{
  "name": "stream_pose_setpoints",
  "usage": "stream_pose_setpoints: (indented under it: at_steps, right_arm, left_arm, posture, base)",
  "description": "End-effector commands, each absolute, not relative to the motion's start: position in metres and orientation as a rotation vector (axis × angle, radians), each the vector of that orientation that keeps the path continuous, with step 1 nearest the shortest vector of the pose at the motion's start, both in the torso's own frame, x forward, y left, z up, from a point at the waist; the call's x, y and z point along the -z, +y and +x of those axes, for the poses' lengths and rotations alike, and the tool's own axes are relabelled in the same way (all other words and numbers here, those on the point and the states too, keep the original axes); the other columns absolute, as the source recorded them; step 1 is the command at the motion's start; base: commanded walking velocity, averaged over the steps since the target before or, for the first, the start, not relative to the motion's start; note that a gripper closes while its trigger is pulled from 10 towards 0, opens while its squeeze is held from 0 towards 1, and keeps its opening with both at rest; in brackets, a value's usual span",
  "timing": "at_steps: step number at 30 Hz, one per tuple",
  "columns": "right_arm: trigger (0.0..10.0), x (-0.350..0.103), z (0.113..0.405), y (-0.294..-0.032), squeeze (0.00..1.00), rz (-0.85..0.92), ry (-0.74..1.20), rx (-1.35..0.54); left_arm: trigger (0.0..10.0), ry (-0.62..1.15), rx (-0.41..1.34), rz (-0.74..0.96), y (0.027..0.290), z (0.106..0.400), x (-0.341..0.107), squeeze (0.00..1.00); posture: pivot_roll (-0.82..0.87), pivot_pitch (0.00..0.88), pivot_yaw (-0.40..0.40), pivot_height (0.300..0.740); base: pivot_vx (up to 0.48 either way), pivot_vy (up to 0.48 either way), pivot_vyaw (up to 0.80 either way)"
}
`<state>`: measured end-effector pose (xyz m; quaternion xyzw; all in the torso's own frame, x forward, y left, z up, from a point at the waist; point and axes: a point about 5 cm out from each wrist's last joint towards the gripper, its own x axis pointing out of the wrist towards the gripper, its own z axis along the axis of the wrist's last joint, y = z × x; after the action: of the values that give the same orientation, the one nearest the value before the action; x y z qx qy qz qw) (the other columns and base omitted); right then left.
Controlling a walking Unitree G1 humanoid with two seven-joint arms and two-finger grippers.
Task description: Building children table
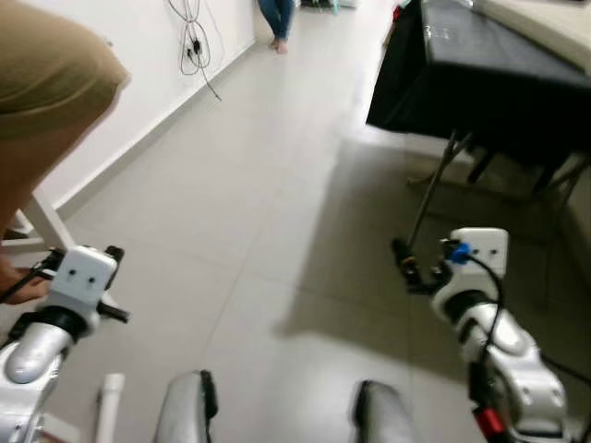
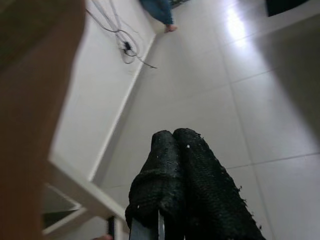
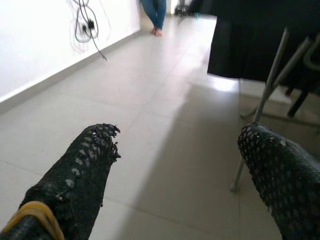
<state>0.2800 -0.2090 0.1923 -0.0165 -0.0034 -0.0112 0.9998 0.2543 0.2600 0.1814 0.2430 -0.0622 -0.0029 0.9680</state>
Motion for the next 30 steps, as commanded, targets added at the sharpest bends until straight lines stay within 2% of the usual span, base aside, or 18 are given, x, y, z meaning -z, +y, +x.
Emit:
stream_pose_setpoints:
  at_steps: [1,30]
  right_arm:
    - [10.0,-0.187,0.278,-0.212,0.00,-0.030,0.016,0.035]
    - [10.0,-0.188,0.274,-0.219,0.00,-0.041,0.023,0.065]
  left_arm:
    - [10.0,-0.102,0.016,0.498,0.257,0.254,-0.177,0.00]
    - [10.0,-0.115,0.100,0.441,0.233,0.253,-0.175,0.00]
  posture:
    - [0.12,0.087,-0.043,0.525]
    - [0.10,0.085,-0.049,0.635]
  base:
    - [0.000,0.000,0.00]
    - [0.000,0.000,0.00]
